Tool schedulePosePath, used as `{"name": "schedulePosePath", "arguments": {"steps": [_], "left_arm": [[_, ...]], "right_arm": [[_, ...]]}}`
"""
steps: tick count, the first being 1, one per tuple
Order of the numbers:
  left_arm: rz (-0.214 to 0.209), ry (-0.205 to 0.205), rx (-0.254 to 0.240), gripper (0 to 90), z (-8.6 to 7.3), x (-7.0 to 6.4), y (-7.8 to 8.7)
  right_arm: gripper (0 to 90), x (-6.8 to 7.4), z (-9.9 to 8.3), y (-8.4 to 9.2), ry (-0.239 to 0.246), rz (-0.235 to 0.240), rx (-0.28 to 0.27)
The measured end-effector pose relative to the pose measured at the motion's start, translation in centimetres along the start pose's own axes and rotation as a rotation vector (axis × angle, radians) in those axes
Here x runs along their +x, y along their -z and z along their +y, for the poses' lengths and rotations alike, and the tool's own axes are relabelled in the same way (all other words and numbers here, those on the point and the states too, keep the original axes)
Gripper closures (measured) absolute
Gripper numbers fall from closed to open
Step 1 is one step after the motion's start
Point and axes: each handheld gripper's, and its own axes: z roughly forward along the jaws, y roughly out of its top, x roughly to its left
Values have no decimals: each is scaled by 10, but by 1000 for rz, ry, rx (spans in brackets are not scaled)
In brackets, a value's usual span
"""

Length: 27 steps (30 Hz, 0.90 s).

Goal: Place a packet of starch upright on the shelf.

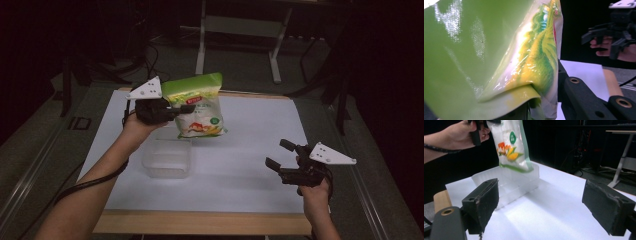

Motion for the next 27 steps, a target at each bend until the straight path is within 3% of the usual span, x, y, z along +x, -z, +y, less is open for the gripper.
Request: {"name": "schedulePosePath", "arguments": {"steps": [5, 9, 15, 17, 19, 21, 27], "left_arm": [[34, -30, -1, 798, -5, 19, 11], [53, -51, 34, 798, -12, 38, 19], [110, -63, 57, 798, -27, 61, 25], [103, -66, 78, 798, -32, 69, 26], [98, -106, 107, 798, -37, 74, 26], [103, -117, 126, 798, -42, 79, 25], [103, -109, 126, 798, -51, 93, 24]], "right_arm": [[142, -3, -7, 4, -13, 1, 6], [143, -7, -13, 8, -46, 3, -1], [145, -7, -16, 10, -54, 22, -10], [145, -8, -17, 9, -59, 30, -13], [145, -8, -19, 7, -61, 30, -5], [146, -8, -22, 5, -67, 34, 1], [146, -9, -26, 1, -80, 39, 1]]}}
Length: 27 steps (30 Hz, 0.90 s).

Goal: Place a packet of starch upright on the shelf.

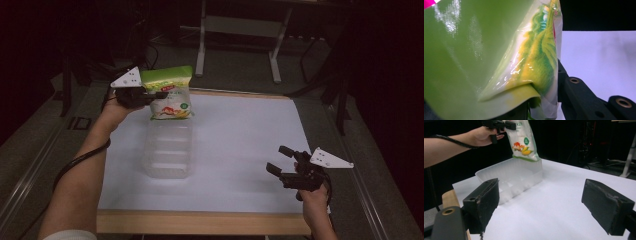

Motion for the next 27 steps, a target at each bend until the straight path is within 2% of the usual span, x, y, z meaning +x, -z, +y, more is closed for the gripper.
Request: {"name": "schedulePosePath", "arguments": {"steps": [7, 12, 14, 17, 21, 27], "left_arm": [[-24, 23, 9, 798, -8, 6, -12], [-33, 7, 79, 798, -19, 3, -24], [-51, 31, 81, 797, -23, 4, -27], [-40, 61, 66, 797, -28, 6, -26], [-37, 63, 65, 797, -32, 7, -26], [-26, 62, 96, 798, -35, 5, -27]], "right_arm": [[147, 0, -3, -2, -1, 5, 2], [156, -1, -3, 1, 1, 8, -6], [156, -1, -3, 3, 3, 12, -10], [156, -2, -4, 4, 8, 5, -8], [156, -2, -5, 4, 16, -1, -1], [156, -2, -6, 3, 11, 0, -2]]}}
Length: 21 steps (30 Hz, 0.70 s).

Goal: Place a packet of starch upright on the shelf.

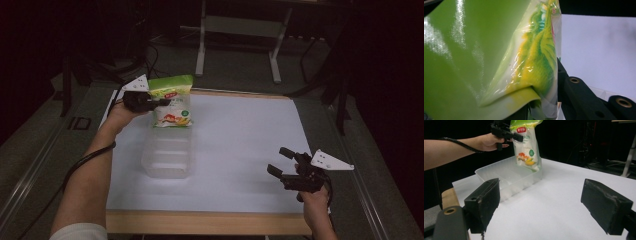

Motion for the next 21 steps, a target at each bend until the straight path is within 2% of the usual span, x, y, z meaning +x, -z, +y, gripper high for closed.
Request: {"name": "schedulePosePath", "arguments": {"steps": [2, 3, 5, 8, 11, 14, 17, 18, 21], "left_arm": [[-4, 7, -4, 798, -3, 1, 0], [-8, 27, -4, 798, -6, 2, 1], [-7, 31, -3, 798, -10, 2, 1], [-13, 25, 7, 798, -13, -1, -1], [-24, 9, 53, 798, -15, -3, -10], [-31, -16, 74, 798, -18, -6, -18], [-30, -18, 93, 798, -23, -5, -21], [-7, -1, 105, 798, -30, -4, -23], [0, 27, 105, 798, -34, -2, -22]], "right_arm": [[156, 0, 0, 0, -2, 5, -3], [156, 1, 0, 0, 2, 8, -6], [156, 1, 0, 1, 6, 12, -8], [156, 1, -1, 0, 5, 11, -5], [156, 0, -1, -1, 0, 13, -3], [156, 2, -1, -2, 2, 19, -3], [156, 3, -1, -2, 9, 24, -2], [156, 3, -1, -2, 9, 24, -1], [156, 3, -3, 0, 5, 24, 0]]}}
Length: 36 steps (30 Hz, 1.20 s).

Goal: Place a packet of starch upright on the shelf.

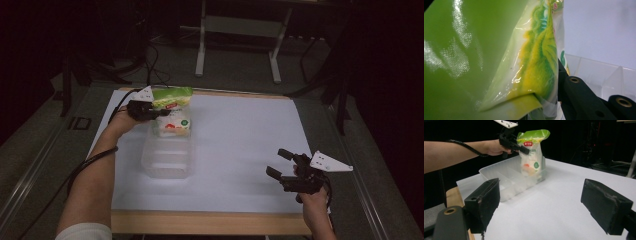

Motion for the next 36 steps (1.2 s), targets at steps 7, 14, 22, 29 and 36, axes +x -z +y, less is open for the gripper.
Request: {"name": "schedulePosePath", "arguments": {"steps": [7, 14, 22, 29, 36], "left_arm": [[17, 55, 44, 755, 7, -3, 0], [42, 166, 45, 545, 12, -5, -1], [142, 223, -104, 164, 19, -9, 7], [207, 218, -60, 6, 26, -17, 19], [179, 280, -82, 6, 25, -26, 28]], "right_arm": [[156, 0, 1, 1, 3, 0, -2], [156, 0, 0, 1, -2, -2, 4], [156, 1, 0, 0, 2, -2, 7], [156, 0, -1, 0, -3, -4, 9], [156, 3, -1, -2, 5, -6, 16]]}}
